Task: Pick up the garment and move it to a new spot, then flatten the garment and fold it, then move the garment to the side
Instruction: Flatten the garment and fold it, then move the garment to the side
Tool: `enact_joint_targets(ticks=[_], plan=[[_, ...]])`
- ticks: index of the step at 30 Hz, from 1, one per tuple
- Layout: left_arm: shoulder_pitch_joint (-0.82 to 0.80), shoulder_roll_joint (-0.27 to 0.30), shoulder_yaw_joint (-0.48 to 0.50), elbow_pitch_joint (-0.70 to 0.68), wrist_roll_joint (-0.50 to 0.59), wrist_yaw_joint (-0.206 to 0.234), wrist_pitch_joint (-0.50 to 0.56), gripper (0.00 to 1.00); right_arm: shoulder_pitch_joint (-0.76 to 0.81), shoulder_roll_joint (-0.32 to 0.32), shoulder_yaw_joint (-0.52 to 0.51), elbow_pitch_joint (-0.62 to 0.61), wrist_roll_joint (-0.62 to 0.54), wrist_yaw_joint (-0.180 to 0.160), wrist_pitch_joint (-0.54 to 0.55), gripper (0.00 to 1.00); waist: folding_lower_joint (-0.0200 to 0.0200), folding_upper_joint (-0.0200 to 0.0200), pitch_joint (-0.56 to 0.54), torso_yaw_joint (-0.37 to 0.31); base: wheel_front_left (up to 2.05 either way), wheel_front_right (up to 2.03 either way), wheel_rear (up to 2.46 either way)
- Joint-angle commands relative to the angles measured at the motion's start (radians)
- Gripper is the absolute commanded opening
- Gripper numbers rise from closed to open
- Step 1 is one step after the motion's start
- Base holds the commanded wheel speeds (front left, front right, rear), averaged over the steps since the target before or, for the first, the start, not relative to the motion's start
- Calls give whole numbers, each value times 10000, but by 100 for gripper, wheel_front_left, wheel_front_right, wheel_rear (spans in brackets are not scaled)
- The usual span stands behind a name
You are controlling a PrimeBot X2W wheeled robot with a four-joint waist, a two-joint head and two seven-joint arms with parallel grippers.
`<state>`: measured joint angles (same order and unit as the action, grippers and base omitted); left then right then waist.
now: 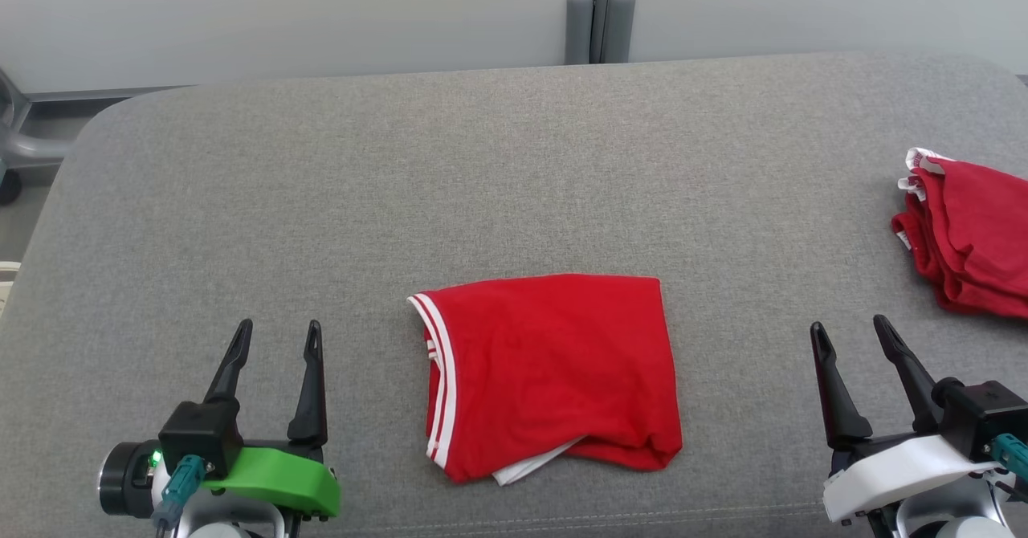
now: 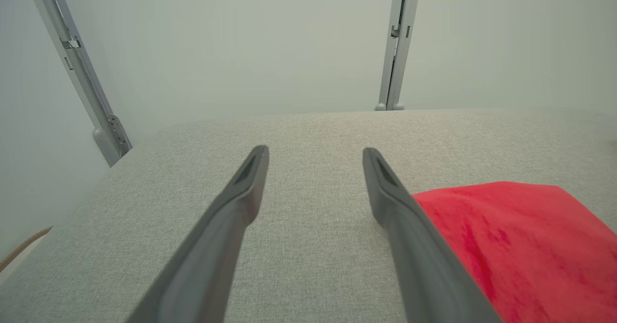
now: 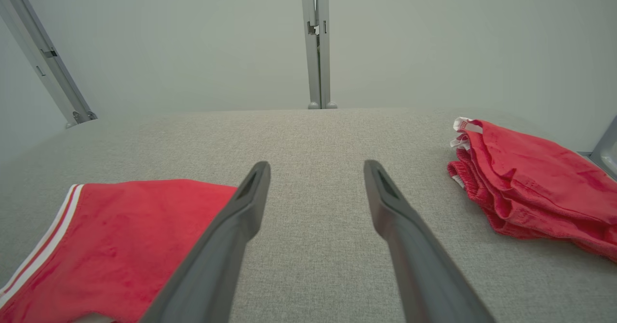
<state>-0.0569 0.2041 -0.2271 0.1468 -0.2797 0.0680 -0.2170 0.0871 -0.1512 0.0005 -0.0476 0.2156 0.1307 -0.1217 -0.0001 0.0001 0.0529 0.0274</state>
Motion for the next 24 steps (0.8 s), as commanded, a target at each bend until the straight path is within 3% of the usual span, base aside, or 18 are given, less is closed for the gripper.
enact_joint_targets(ticks=[1, 6, 13, 24], plan=[[-123, 83, 2, 28, -34, 59, -47, 100, 39, 1, -3, 9, -78, -1, 16, 100, 1, -1, 12, 6, 0, 0, 0], [-203, 64, -74, 64, -56, 46, -60, 100, 107, -108, 23, 94, -232, -1, 175, 100, 1, -1, 23, 160, 0, 0, 0], [-371, -37, -195, 11, -55, 74, -8, 100, -63, -253, 348, 652, -223, -1, 582, 100, 1, -1, 353, 884, 0, 0, 0], [-791, -368, -372, 213, -158, -27, -255, 100, -1377, -691, 1695, 2729, 243, -3, 530, 100, 1, -1, 1339, 2224, 0, 0, 0]])
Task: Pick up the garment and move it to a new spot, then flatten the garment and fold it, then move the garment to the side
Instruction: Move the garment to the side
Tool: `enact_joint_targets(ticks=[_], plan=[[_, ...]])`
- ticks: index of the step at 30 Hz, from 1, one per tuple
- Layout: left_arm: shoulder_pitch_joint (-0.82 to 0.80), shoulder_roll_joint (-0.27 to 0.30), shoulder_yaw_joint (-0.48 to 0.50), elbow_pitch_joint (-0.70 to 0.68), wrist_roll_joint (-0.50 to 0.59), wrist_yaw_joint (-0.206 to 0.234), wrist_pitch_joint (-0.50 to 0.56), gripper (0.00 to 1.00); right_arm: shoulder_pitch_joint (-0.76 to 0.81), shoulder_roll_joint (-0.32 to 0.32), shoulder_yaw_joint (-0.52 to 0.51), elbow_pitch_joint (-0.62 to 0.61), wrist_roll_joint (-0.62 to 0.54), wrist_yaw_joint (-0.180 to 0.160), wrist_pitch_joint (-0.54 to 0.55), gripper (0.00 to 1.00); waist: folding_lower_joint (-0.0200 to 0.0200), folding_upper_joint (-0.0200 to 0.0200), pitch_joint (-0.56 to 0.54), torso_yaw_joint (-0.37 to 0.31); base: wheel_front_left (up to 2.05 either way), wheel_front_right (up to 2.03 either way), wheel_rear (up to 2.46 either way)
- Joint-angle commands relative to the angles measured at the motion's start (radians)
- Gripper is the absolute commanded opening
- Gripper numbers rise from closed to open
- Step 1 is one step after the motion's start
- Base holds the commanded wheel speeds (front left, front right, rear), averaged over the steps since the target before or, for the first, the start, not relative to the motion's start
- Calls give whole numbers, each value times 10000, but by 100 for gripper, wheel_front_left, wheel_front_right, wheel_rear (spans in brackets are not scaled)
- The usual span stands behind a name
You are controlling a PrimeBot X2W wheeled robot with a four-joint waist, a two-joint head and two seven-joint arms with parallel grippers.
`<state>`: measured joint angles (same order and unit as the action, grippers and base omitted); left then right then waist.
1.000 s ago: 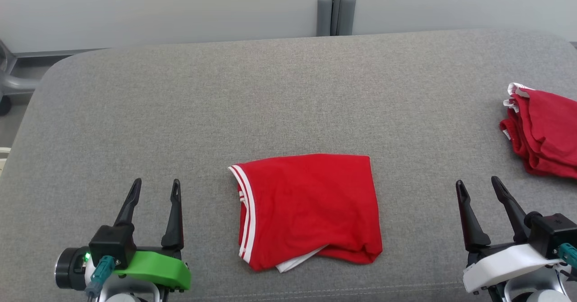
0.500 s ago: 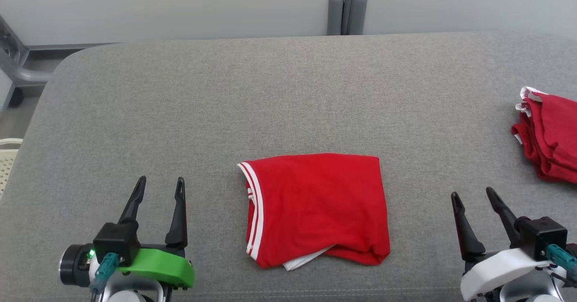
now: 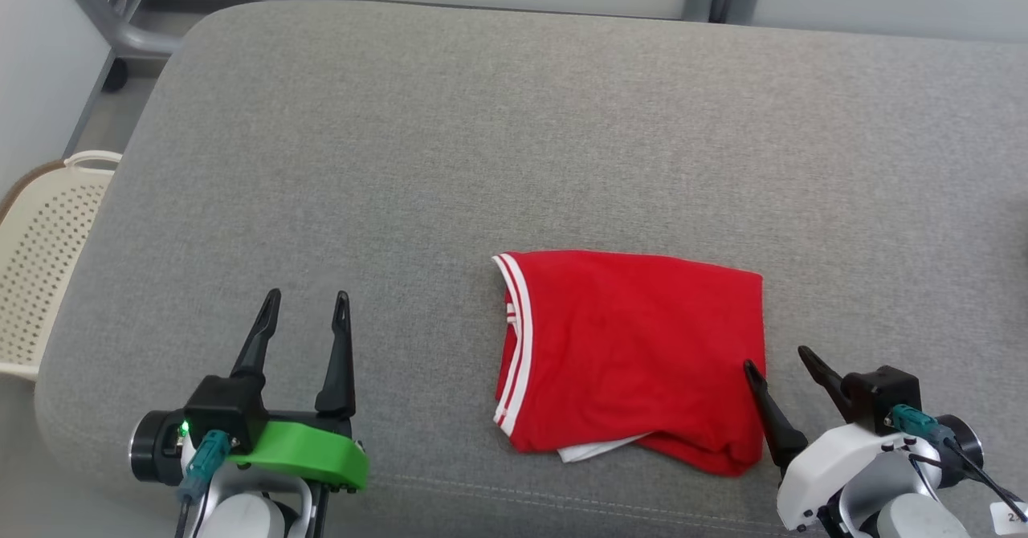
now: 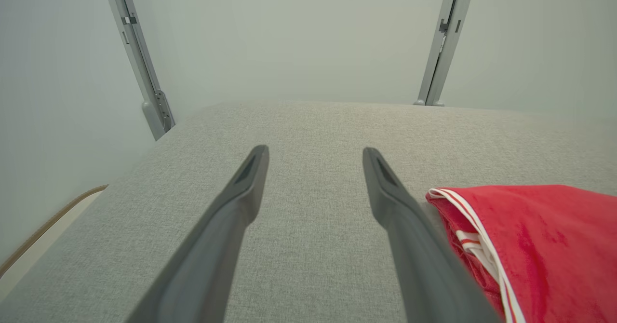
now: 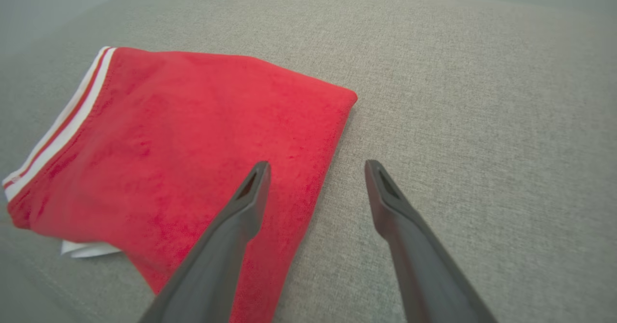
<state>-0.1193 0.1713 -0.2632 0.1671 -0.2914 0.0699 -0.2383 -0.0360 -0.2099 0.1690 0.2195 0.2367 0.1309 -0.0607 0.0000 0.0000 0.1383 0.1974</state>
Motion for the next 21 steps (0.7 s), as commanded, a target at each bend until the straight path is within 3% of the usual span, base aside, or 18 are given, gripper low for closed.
enact_joint_targets(ticks=[1, 10, 11, 12, 13, 21], plan=[[-211, -76, -33, 62, -50, -73, -76, 100, -281, -135, 119, 256, 84, -5, -102, 100, 0, 0, 541, 617, 0, 0, 0], [-480, -278, -84, 288, -31, -174, -207, 100, -959, -280, 821, 1658, 735, 2, -66, 100, 0, 0, 825, 991, 0, 0, 0], [-485, -296, -79, 301, -19, -174, -209, 100, -978, -344, 950, 1756, 862, 2, -68, 96, 0, 0, 852, 992, 0, 0, 0], [-510, -312, -77, 321, -3, -178, -219, 100, -981, -378, 1058, 1824, 1042, 2, -92, 35, 0, 0, 870, 984, 0, 0, 0], [-535, -323, -60, 323, 13, -181, -230, 100, -974, -409, 1179, 1890, 1142, 2, -44, 0, 0, 0, 886, 962, 0, 0, 0], [-667, -244, 98, 95, 161, -181, -267, 100, -774, -865, 1004, 1636, 1022, -25, -551, 0, 0, 0, 1058, 224, 0, 0, 0]])
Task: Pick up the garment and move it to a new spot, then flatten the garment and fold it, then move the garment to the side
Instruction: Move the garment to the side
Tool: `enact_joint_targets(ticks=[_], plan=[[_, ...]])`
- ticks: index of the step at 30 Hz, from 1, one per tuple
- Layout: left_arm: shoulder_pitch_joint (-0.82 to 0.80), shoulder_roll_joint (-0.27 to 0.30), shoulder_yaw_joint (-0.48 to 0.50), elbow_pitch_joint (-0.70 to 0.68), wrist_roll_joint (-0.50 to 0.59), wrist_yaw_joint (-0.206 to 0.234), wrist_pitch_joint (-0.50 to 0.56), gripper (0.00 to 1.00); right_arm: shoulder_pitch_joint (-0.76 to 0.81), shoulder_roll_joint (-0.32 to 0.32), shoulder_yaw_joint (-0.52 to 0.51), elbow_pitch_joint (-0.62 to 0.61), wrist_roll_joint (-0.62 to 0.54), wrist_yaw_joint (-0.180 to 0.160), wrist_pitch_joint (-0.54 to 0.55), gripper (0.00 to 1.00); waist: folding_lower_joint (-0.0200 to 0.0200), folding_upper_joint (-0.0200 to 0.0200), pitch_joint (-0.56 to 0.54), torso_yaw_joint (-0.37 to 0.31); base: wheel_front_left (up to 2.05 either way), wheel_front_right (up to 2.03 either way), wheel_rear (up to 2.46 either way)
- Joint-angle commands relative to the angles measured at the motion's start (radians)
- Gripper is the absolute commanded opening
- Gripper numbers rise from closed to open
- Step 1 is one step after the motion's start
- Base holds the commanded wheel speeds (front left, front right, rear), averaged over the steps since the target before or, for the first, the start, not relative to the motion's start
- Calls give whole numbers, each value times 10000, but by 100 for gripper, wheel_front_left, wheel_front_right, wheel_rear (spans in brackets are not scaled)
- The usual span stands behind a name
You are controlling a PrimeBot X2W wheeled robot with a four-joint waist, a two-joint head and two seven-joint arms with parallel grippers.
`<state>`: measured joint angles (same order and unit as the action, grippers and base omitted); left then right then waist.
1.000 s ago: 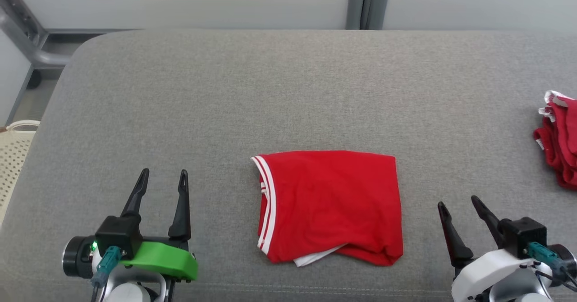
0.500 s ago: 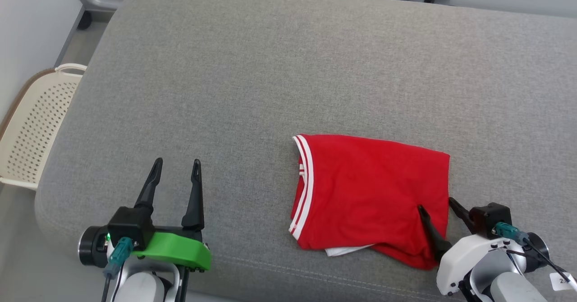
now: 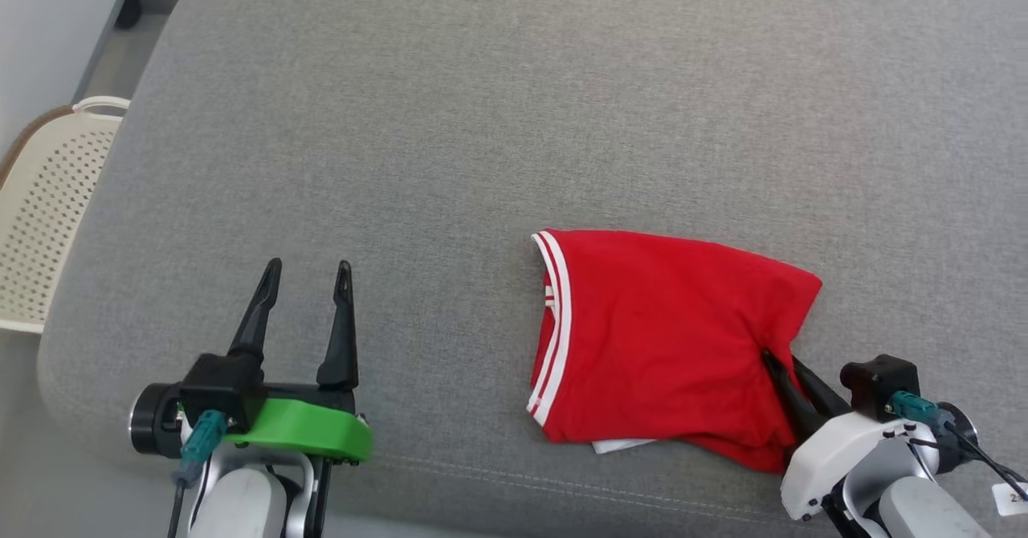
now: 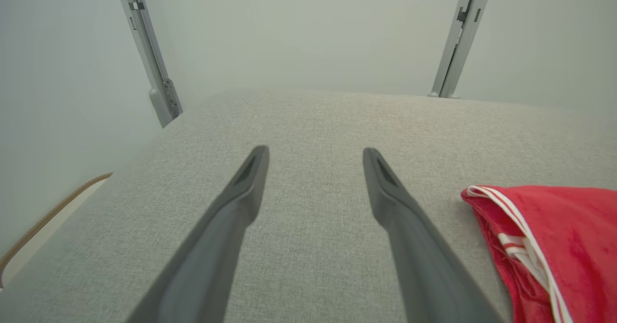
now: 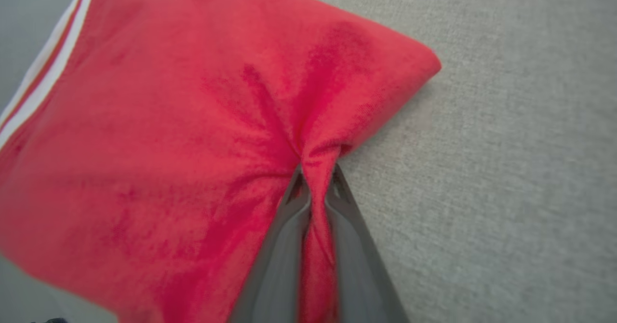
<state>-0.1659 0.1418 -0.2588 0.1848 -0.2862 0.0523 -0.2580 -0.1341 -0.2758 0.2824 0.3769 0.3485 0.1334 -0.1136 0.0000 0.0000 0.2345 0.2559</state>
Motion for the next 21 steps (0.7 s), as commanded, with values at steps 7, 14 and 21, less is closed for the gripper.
enact_joint_targets(ticks=[7, 14, 21], plan=[[-362, 234, 358, -547, 195, 74, -53, 100, 506, -299, -588, -729, -404, -37, -278, 0, 0, 0, 539, -2002, 0, 0, 0], [-813, 650, 359, -885, 384, -15, 121, 100, 595, -144, -1464, -1408, -662, -36, -852, 0, 0, 0, 994, -4026, 0, 0, 0], [-1314, 711, 59, -1061, 510, -168, 447, 100, -49, 1, -2014, -1722, -624, -36, -1125, 0, 0, 0, 1253, -4693, 0, 0, 0]])
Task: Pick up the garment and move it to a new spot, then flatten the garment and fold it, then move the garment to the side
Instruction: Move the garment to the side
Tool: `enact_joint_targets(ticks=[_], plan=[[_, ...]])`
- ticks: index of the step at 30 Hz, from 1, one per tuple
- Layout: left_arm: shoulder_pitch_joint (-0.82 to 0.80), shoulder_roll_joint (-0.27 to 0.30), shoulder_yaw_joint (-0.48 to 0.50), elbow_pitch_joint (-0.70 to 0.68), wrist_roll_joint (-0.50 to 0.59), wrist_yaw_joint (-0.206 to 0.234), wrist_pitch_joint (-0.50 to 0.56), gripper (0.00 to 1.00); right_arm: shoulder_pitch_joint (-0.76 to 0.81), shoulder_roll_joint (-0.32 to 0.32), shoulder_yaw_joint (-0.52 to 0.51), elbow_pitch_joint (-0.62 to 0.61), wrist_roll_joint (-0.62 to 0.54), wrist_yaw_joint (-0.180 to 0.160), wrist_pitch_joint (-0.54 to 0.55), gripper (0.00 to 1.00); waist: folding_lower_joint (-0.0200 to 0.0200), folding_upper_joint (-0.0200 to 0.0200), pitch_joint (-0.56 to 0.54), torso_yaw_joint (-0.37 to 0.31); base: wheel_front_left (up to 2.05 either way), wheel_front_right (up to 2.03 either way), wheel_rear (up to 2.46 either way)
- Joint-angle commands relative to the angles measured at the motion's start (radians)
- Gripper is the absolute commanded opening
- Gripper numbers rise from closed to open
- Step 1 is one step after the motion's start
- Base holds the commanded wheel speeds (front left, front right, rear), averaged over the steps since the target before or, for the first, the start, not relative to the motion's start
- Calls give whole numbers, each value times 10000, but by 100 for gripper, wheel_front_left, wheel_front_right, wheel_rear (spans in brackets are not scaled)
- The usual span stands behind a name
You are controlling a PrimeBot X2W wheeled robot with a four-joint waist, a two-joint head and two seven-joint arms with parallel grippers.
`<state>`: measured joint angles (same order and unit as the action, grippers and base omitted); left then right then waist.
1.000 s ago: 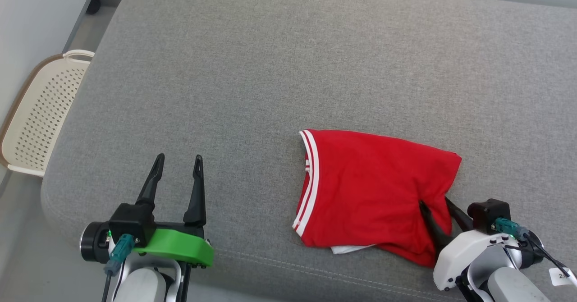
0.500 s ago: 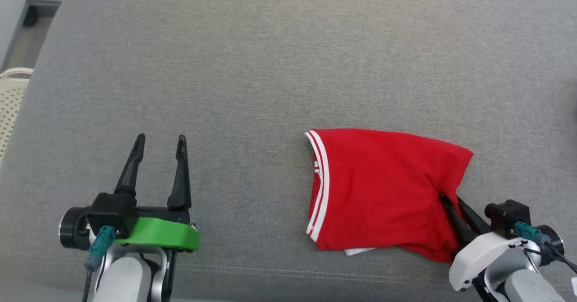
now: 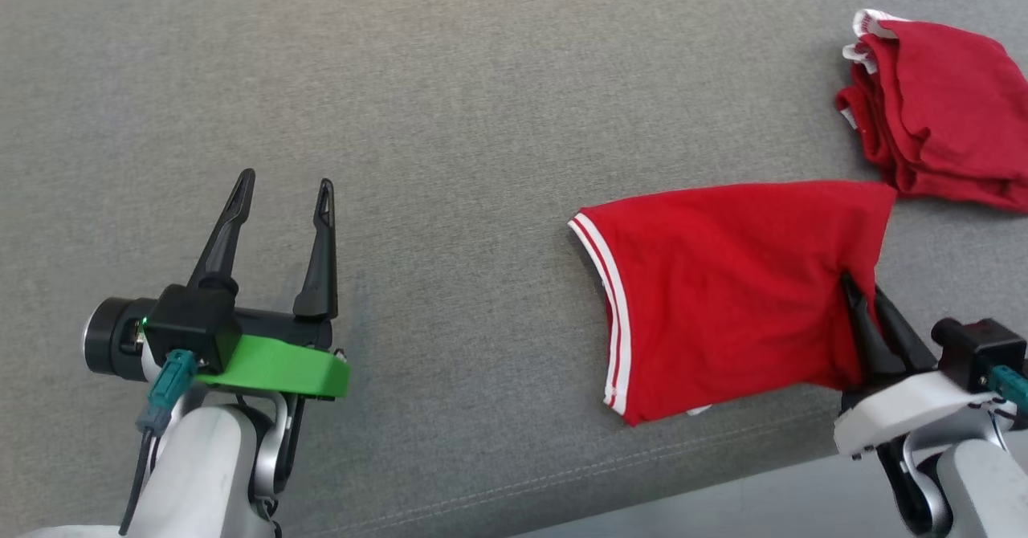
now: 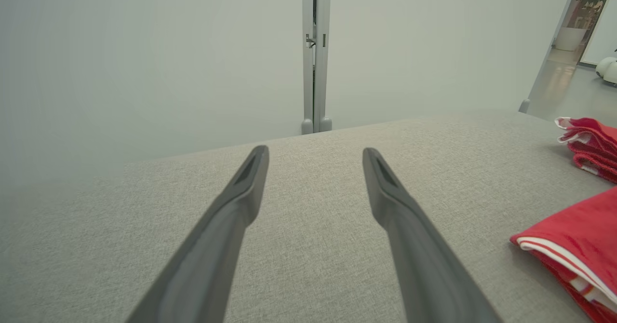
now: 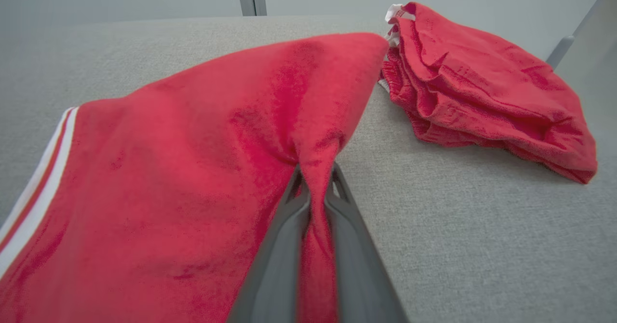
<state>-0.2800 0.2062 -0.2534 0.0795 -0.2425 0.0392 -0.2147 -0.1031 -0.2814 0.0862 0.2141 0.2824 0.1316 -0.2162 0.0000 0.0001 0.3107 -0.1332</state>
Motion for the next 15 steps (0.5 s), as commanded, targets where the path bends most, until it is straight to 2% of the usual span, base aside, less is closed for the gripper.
enact_joint_targets(ticks=[1, 8, 15], plan=[[-253, 64, -25, -24, 89, -39, 54, 100, -602, 77, -98, -96, 87, -18, -110, 0, 0, -1, 542, -828, 0, 0, 0], [-437, 44, -217, -5, 86, -101, 127, 100, -2204, 4, -120, 326, 349, -19, -156, 0, 0, -1, 745, -703, 0, 0, 0], [-389, 148, -315, -7, 84, -111, 187, 100, -4027, -482, -902, 1103, 613, -19, -312, 0, 0, -1, 905, -549, 0, 0, 0]])
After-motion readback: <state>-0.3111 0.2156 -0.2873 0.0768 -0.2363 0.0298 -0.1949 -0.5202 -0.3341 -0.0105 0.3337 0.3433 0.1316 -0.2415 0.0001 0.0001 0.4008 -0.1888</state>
